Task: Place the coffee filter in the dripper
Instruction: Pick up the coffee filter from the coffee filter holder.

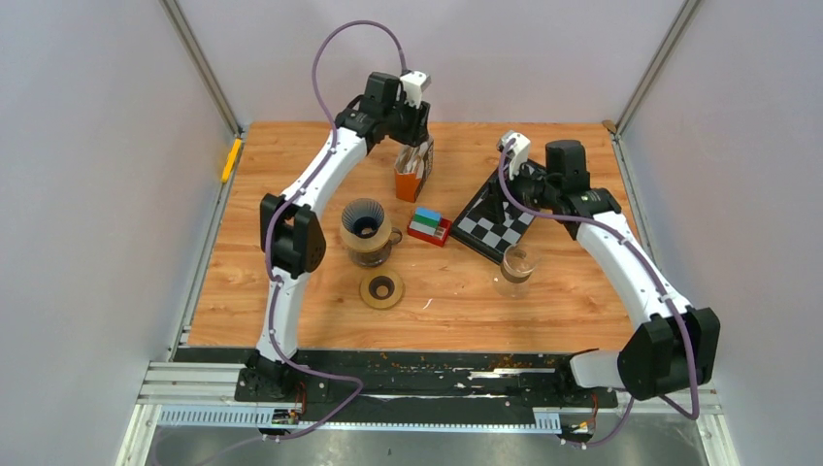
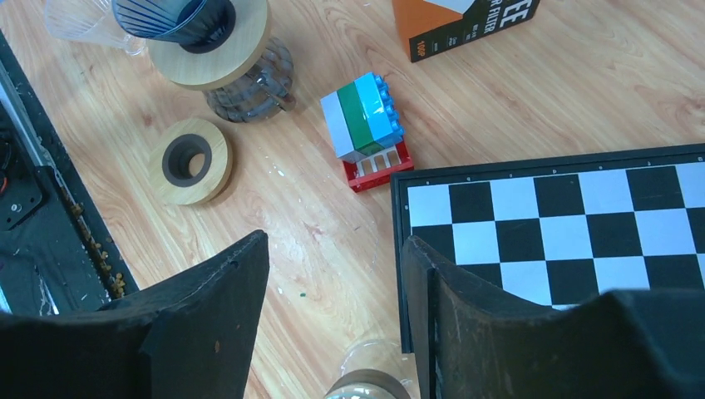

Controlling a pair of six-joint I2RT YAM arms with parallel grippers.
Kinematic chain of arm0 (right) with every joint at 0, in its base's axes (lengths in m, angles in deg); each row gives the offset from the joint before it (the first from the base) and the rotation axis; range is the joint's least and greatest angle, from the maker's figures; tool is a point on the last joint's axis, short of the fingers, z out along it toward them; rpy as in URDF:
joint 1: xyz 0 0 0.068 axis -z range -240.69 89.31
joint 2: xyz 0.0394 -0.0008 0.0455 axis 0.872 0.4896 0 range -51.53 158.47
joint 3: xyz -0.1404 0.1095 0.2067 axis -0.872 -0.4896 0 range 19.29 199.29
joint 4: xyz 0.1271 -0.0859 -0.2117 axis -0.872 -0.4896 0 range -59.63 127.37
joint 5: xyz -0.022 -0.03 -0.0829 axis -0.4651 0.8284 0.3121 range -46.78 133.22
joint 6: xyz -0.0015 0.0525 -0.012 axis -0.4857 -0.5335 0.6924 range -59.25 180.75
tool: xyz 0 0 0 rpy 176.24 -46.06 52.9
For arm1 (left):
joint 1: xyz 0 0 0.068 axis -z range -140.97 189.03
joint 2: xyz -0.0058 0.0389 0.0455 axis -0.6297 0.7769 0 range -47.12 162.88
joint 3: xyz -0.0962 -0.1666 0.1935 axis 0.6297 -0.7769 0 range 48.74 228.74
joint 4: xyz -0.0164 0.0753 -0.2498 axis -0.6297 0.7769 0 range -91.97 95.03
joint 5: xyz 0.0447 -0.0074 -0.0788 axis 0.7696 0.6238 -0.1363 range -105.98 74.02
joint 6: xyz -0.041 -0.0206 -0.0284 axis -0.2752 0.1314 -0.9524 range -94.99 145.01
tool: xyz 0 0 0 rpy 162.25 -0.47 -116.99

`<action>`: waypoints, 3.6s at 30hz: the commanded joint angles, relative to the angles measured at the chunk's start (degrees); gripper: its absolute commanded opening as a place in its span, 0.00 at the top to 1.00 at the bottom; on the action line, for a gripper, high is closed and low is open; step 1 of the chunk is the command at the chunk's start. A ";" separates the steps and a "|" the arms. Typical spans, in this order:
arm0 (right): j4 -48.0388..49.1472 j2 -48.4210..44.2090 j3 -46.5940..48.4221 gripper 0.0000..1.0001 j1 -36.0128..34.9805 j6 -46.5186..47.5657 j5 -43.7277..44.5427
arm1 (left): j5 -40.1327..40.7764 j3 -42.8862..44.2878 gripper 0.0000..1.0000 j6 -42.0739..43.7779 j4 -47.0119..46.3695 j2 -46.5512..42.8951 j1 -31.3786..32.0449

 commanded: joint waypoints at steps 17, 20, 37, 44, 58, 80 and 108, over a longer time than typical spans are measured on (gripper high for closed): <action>5.75 -2.08 -2.72 0.41 2.51 0.98 -5.96 | 2.37 2.46 0.64 -5.23 -9.09 6.18 -0.08; 5.83 -1.91 -2.81 0.41 2.66 0.88 -6.05 | 2.08 2.39 0.66 -5.71 -9.04 6.48 -0.05; 5.75 -1.47 -2.96 0.41 3.08 0.65 -6.32 | 0.88 1.95 0.86 -7.02 -8.79 6.78 0.63; 5.75 -1.36 -2.98 0.41 3.17 0.65 -6.16 | 0.39 3.10 1.00 -7.97 -8.17 5.09 0.65; 5.99 -2.65 -3.07 0.41 3.43 0.17 -6.10 | 1.19 -1.77 1.00 -5.49 -5.77 -9.51 0.63; 6.01 -0.63 -3.08 0.40 3.43 0.70 -6.14 | 9.65 -1.77 1.00 -1.05 -3.98 -10.34 0.63; 5.57 0.48 -3.07 0.40 3.43 1.22 -6.36 | 28.43 2.28 1.00 11.01 -8.21 -10.60 0.63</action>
